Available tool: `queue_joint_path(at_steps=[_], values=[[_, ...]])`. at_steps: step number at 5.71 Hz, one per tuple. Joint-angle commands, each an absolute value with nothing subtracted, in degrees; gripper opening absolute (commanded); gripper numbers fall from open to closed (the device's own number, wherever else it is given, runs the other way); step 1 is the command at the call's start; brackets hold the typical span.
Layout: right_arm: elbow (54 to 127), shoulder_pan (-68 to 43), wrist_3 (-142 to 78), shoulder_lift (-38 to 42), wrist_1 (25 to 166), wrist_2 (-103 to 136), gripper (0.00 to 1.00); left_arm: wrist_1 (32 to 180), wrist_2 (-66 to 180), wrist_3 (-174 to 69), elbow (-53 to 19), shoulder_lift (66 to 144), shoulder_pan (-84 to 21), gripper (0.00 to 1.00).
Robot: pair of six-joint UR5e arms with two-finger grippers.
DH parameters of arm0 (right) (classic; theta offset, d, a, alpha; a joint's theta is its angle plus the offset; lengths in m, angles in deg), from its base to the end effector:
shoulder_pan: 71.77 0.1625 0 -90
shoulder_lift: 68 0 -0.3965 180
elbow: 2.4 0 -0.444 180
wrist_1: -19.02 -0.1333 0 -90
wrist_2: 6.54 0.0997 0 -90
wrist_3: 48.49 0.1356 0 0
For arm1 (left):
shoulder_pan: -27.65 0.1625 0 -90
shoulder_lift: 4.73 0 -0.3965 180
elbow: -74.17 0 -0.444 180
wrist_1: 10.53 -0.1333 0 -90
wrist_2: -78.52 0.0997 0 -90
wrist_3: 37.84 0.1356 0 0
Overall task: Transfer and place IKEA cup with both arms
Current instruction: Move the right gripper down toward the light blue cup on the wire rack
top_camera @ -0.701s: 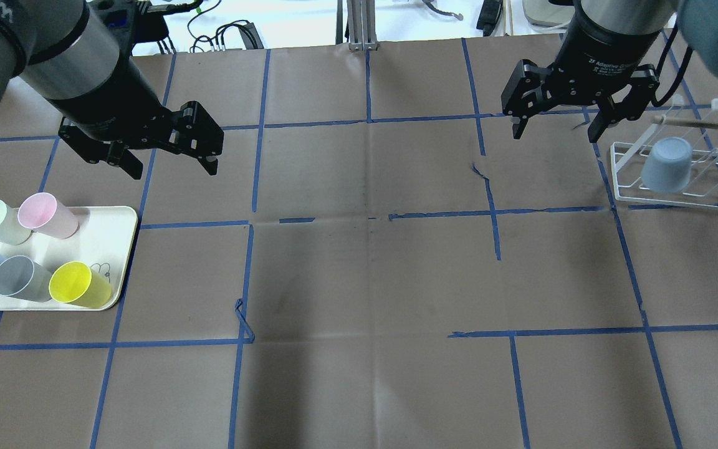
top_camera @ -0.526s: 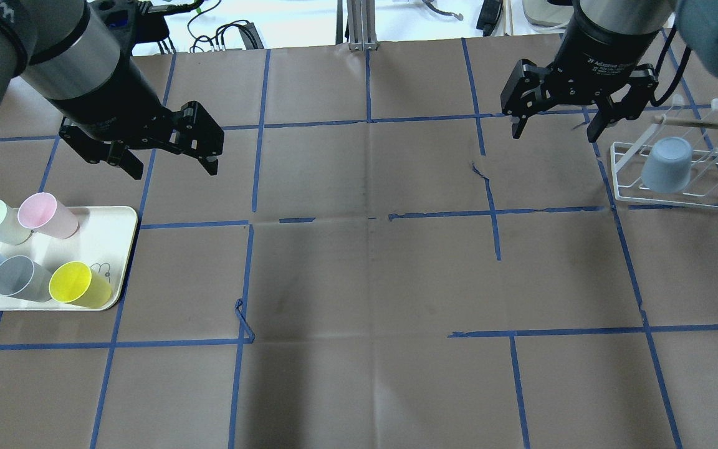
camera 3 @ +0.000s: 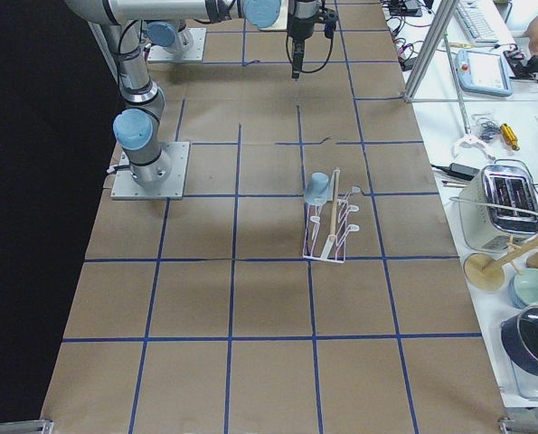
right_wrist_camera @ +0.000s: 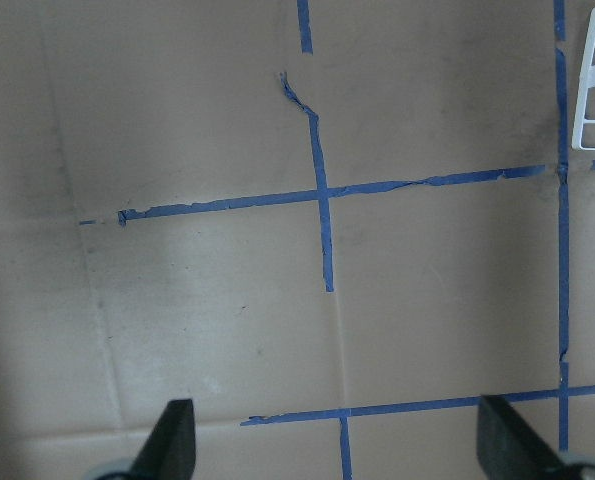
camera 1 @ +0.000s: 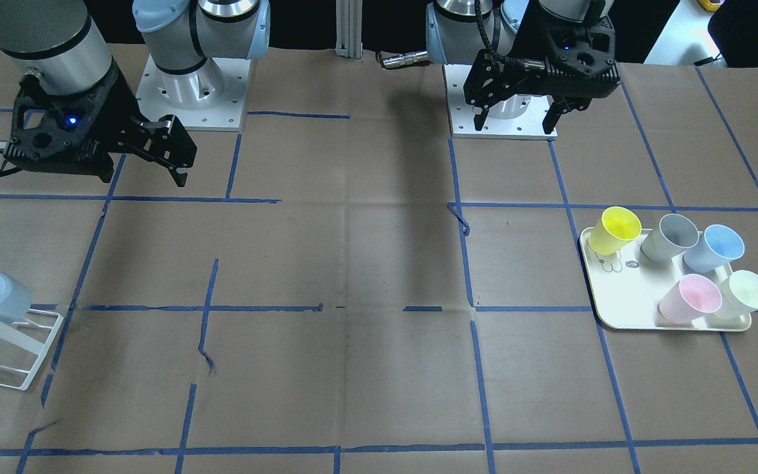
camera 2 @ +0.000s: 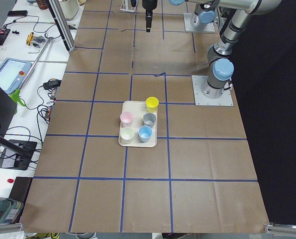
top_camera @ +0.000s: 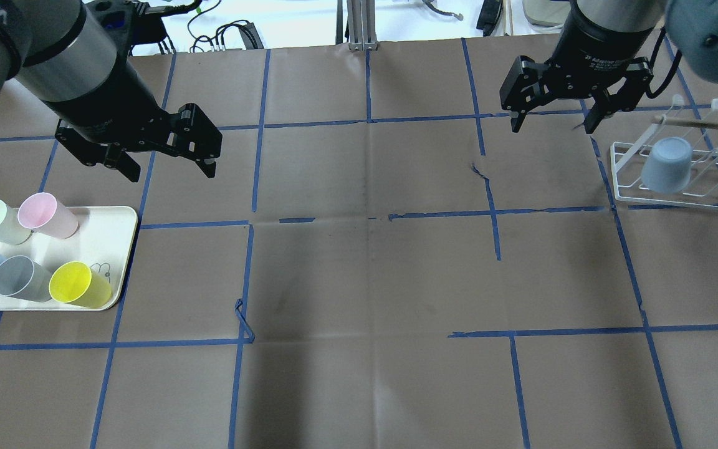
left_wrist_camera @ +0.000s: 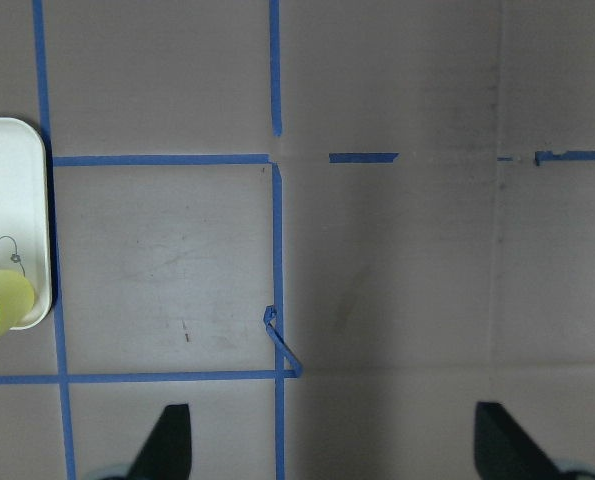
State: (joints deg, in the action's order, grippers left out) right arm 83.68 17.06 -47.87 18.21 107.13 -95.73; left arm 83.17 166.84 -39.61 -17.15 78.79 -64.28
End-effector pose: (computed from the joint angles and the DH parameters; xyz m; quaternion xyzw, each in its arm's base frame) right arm 0.1236 -0.5683 0.4206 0.0157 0.9997 0.0153 0.0071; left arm -0.1541 -0.4957 0.4634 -0.0016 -0.9998 0.0123 0.0151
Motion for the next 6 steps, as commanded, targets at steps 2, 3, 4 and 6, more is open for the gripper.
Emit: queue_joint_path(at_steps=[2,3,4,6], values=[[83.8,7.3,-65.0,14.6,110.2,-95.8,1.00,83.4,166.9,-39.6,-17.1,78.4,-64.3,1.00],[83.5,0.6,-75.5,12.1,113.8,-95.8,1.00,83.2,166.8,-39.7,-17.1,78.7,-64.3,0.99],[82.9,-4.2,-82.7,10.4,113.9,-95.9,1.00,83.2,166.8,-39.6,-17.1,78.6,-64.2,1.00],[83.0,-8.6,-86.7,7.2,122.7,-96.2,1.00,83.2,166.9,-39.6,-17.1,78.5,-64.2,0.99]])
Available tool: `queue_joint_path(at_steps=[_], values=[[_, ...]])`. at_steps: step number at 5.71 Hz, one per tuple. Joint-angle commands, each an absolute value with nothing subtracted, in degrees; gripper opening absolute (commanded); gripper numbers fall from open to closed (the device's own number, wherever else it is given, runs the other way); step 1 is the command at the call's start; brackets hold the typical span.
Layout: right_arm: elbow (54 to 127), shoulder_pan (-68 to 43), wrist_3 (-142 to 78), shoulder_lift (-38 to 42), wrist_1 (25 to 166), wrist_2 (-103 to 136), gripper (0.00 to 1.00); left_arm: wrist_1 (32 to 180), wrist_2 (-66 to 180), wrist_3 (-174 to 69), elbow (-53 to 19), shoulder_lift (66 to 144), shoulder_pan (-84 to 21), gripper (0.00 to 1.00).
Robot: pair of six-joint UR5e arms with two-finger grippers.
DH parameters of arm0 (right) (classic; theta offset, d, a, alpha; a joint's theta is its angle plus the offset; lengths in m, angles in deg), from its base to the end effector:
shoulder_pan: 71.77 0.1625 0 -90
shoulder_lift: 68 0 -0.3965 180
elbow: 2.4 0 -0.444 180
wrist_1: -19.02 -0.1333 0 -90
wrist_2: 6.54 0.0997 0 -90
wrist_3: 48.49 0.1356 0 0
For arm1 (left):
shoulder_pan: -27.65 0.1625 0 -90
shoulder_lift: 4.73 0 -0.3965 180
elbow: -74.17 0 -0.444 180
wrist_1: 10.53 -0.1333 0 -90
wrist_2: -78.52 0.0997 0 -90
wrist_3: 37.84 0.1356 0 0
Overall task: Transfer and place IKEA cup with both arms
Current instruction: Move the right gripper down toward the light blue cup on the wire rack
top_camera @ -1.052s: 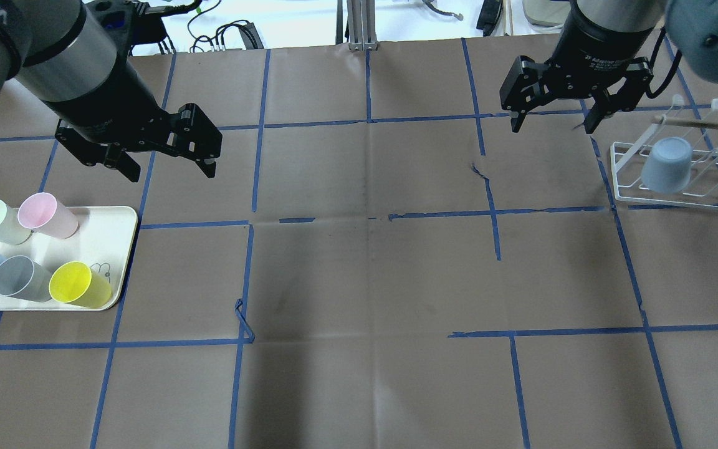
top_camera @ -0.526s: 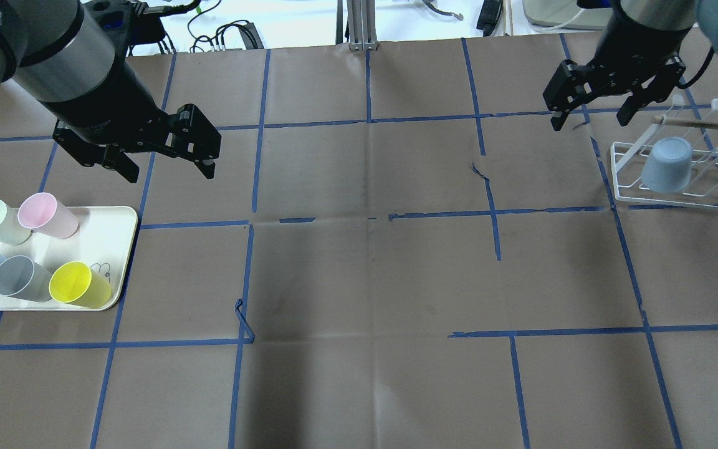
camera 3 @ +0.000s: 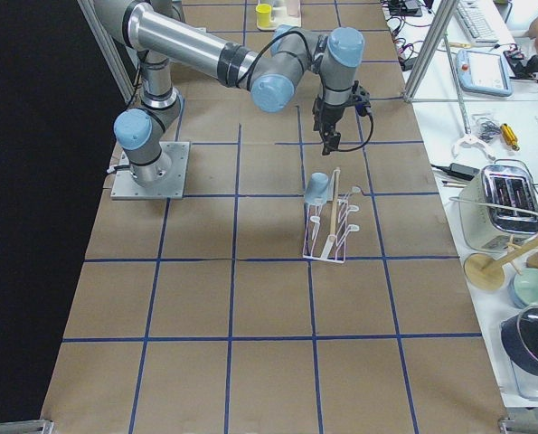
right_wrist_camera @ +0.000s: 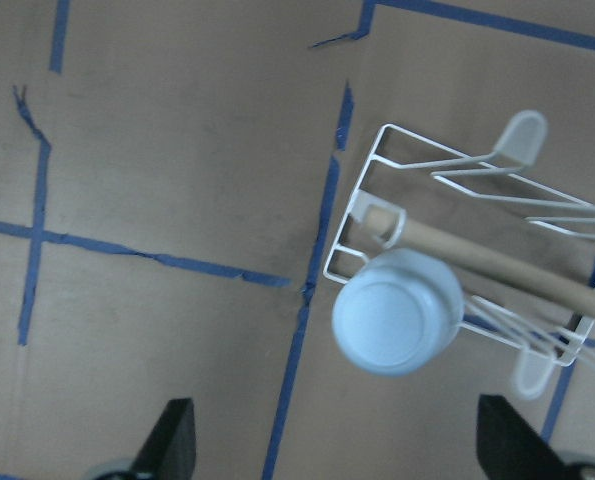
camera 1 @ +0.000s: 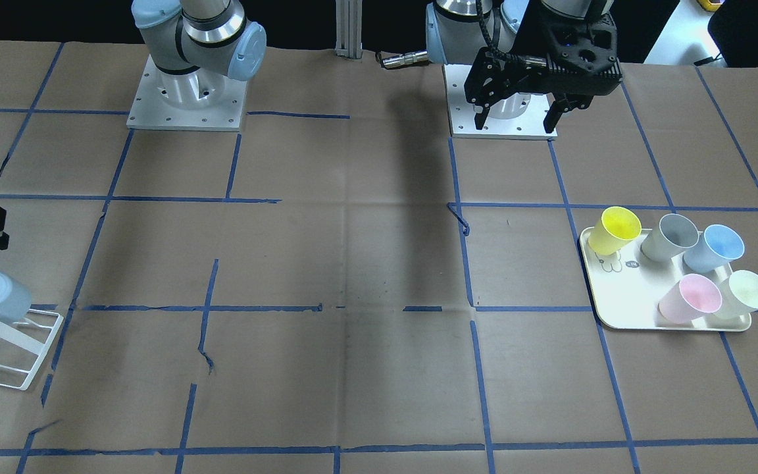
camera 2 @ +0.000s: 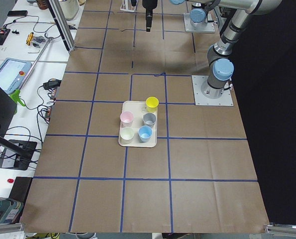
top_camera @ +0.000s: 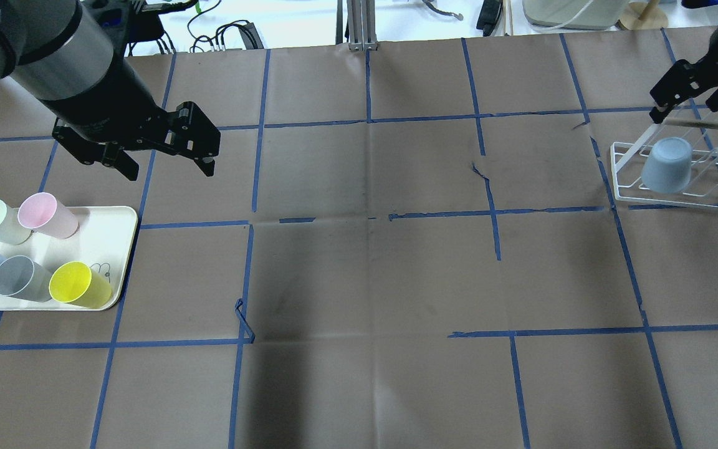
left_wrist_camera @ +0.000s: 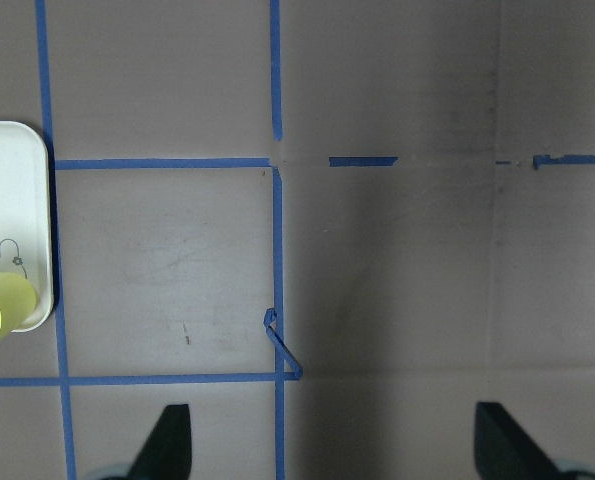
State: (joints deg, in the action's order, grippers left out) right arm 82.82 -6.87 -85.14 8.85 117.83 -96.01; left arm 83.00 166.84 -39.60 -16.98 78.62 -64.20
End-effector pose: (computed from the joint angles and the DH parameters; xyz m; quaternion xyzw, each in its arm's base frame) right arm -0.1455 -0.6278 0.3491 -0.1006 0.9949 -0.0057 0.0020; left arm -0.1534 -0.4956 0.4669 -0.0010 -0.9997 0.0167 0.0152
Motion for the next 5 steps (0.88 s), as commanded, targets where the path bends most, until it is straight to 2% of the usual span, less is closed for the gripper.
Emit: queue_joint_path(at_steps=[1,5], values=[[84.7,-8.7,-86.1,6.8,122.6,-95.2,1.00,82.8,166.9,-39.6,-16.9,78.7,-64.1,1.00],[95.8,-8.1,-83.1,7.0,133.2,-100.8,1.00,82.7,166.8,-39.7,-17.0,78.6,-64.2,1.00]])
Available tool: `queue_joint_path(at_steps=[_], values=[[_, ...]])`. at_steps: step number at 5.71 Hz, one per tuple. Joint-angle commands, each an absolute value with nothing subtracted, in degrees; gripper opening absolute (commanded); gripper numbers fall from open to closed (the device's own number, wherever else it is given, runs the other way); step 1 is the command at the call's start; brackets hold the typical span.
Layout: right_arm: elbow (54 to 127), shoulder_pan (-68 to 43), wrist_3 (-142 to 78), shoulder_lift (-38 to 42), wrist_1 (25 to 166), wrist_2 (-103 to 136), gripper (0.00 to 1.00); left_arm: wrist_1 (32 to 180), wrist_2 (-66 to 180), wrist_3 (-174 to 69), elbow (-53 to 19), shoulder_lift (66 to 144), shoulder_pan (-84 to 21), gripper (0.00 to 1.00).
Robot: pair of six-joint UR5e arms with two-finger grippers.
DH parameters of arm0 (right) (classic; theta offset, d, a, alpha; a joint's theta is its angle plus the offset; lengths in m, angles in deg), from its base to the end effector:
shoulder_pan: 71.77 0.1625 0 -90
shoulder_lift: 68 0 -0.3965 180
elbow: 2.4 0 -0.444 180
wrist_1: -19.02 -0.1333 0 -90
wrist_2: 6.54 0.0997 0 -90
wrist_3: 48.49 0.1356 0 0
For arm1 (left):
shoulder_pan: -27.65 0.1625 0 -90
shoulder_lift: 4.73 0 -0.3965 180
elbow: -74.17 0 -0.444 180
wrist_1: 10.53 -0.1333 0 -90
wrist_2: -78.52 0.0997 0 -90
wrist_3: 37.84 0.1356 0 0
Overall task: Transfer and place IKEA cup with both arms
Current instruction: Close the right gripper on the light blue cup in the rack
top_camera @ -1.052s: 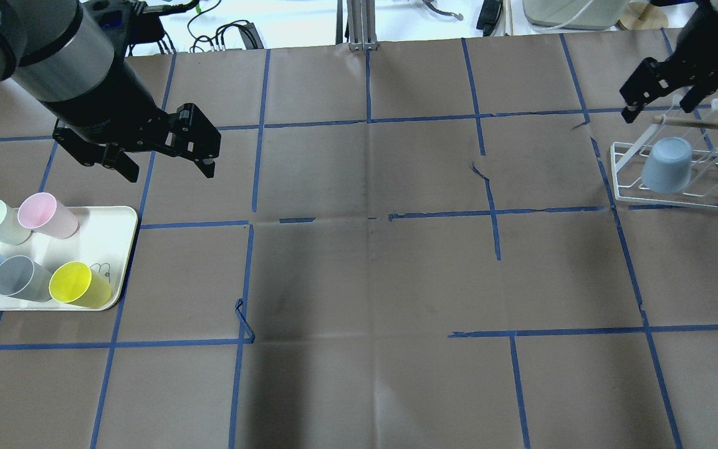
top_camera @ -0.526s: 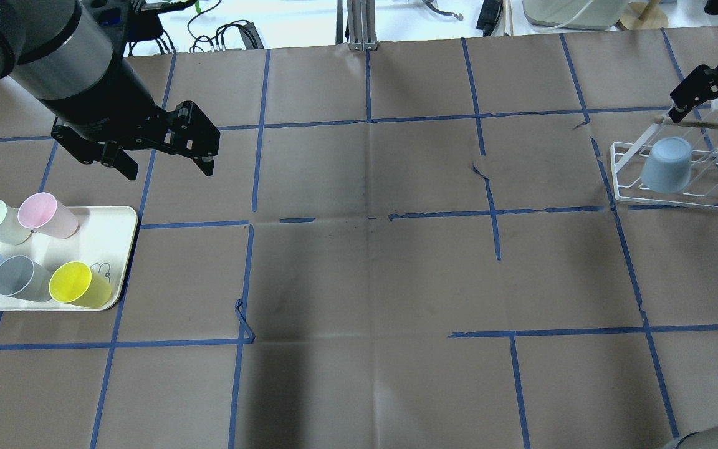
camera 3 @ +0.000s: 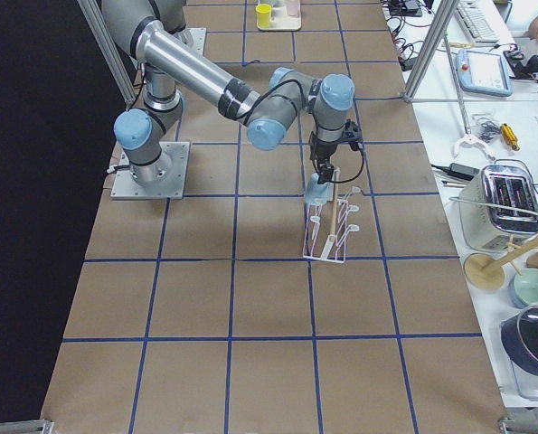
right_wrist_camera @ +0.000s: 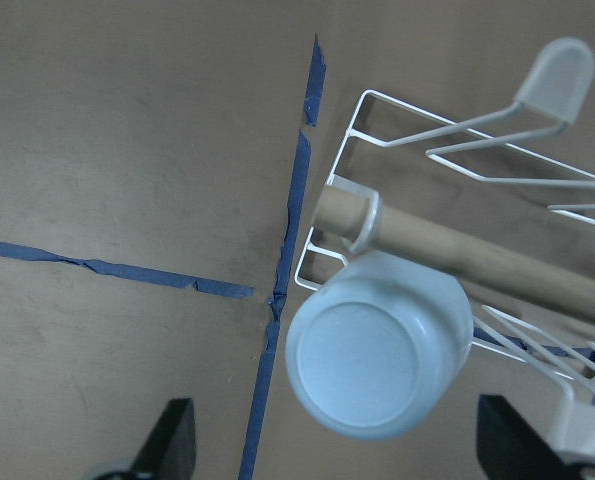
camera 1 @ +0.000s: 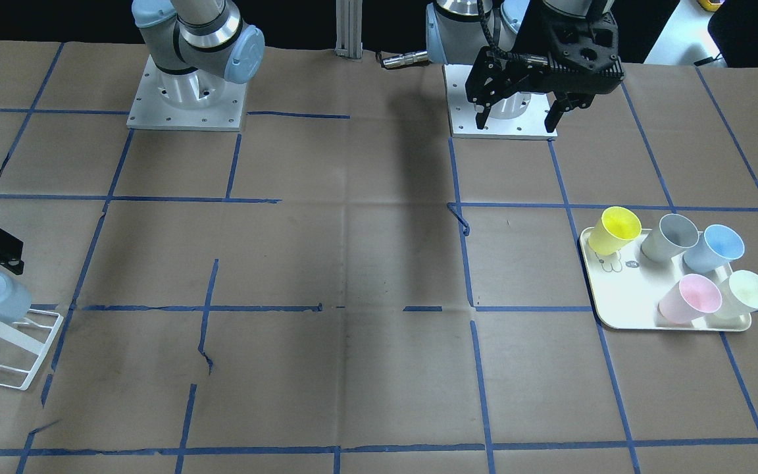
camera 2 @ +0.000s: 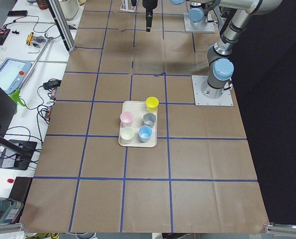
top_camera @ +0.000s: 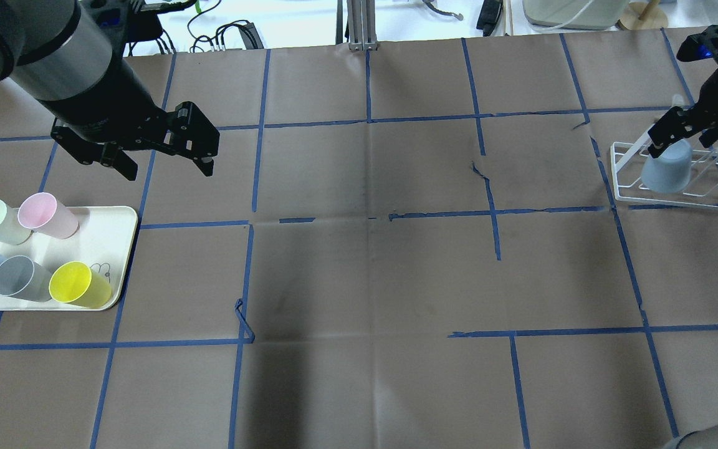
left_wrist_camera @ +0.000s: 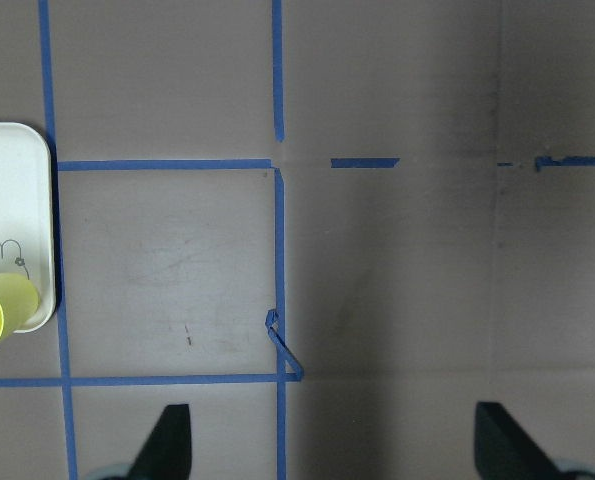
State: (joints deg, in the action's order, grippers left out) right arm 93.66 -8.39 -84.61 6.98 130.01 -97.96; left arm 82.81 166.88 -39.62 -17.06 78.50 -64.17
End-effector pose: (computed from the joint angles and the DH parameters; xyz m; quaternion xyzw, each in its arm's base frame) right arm -0.1601 -0.6094 0.2500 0.0828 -0.9965 -0.0071 0.0102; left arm -0.1530 -0.4954 0.4675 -0.0006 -0.9997 0.0187 0.0149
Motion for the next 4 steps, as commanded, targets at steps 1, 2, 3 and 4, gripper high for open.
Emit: queue_joint_path(at_steps=[1,2,3,4], values=[[98.0,-8.1,-83.4,6.3,136.6,-101.0,1.00,83.2,166.9,-39.6,-17.1,78.3,-64.3,0.99],[99.2,-8.1,-83.3,5.8,139.7,-101.0,1.00,83.1,166.9,-39.6,-17.2,78.4,-64.3,0.99],[99.1,-8.1,-83.6,5.9,140.0,-100.6,1.00,83.1,166.9,-39.6,-17.2,78.3,-64.3,0.99],[99.1,-8.1,-83.1,5.7,143.5,-100.1,1.00,83.0,166.9,-39.7,-17.2,78.4,-64.3,1.00]])
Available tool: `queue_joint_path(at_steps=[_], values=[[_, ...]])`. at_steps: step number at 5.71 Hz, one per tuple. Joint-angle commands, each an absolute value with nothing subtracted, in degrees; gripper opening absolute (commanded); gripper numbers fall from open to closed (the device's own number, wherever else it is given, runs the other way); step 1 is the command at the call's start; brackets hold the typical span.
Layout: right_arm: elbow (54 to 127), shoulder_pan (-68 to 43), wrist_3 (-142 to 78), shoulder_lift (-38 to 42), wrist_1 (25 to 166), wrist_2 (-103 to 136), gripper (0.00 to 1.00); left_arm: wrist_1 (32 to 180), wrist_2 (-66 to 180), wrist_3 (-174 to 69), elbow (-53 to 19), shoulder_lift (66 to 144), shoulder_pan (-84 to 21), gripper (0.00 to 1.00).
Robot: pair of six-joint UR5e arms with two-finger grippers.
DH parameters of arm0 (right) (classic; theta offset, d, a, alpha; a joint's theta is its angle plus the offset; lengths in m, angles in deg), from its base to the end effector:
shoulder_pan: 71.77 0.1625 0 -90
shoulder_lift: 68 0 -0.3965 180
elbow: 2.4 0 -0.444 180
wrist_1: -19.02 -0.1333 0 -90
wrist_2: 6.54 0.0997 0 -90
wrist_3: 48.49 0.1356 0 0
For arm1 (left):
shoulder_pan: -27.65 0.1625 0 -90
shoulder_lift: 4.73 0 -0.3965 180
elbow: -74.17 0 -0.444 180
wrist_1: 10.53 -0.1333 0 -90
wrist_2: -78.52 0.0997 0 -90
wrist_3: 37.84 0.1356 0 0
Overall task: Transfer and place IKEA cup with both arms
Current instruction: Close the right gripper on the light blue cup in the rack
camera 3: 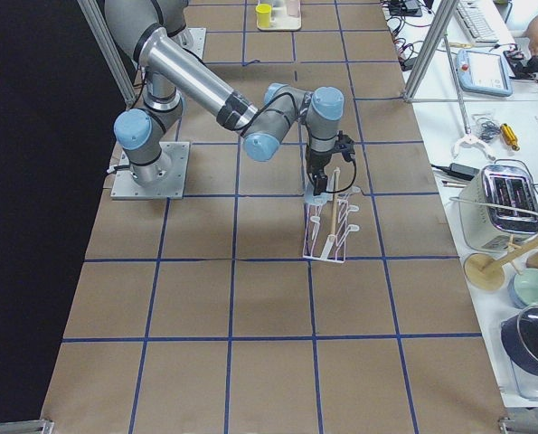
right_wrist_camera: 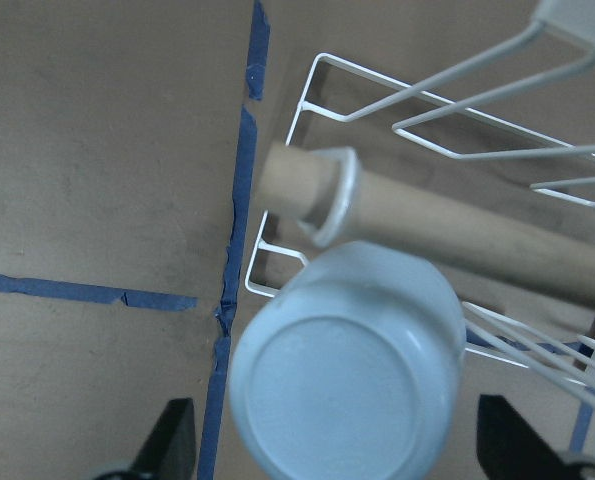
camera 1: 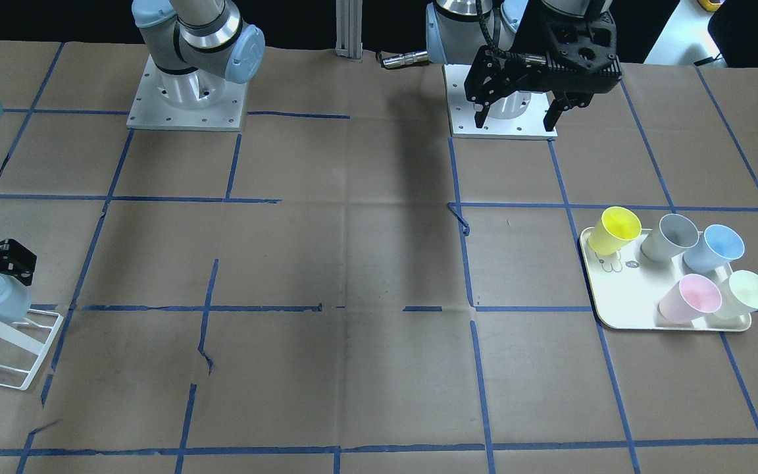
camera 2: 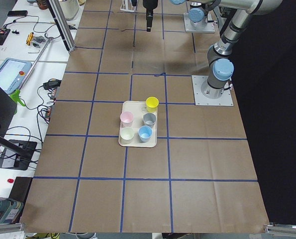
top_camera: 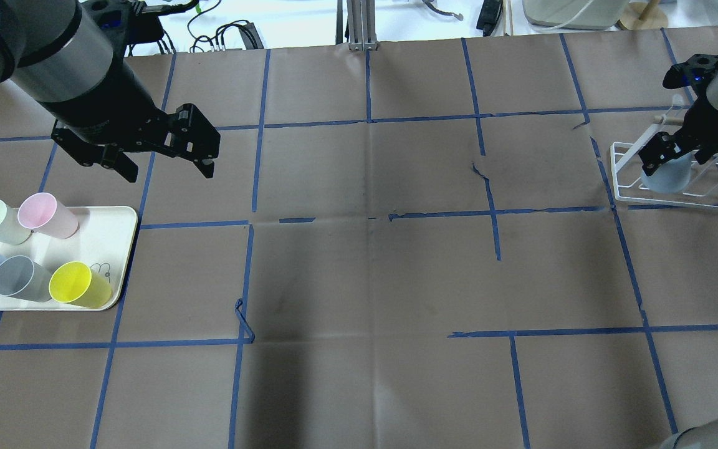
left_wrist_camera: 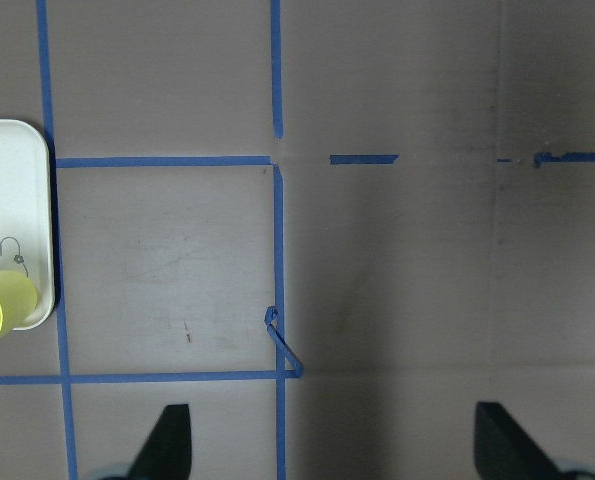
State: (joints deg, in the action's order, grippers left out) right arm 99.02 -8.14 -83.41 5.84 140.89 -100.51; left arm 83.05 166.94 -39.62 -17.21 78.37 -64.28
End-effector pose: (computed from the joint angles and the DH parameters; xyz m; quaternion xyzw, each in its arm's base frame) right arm -0.1615 -0.6046 0.2103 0.0732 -0.9960 0.0145 0.0488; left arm -0.1538 -0.4936 0.4667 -0.0015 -0.9998 0.0165 0.0143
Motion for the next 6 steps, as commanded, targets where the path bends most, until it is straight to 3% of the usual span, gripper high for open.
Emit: queue_joint_path(at_steps=[1,3,6], values=[[99.2,-8.0,-82.9,5.3,145.7,-100.1,1.00,83.1,166.9,-39.7,-17.2,78.3,-64.4,0.99],[99.3,-8.0,-83.0,5.4,145.1,-99.8,0.99,83.0,167.0,-39.7,-17.2,78.3,-64.4,1.00],[99.4,-8.0,-82.9,5.4,144.7,-98.5,0.78,83.0,167.0,-39.7,-17.2,78.3,-64.4,1.00]])
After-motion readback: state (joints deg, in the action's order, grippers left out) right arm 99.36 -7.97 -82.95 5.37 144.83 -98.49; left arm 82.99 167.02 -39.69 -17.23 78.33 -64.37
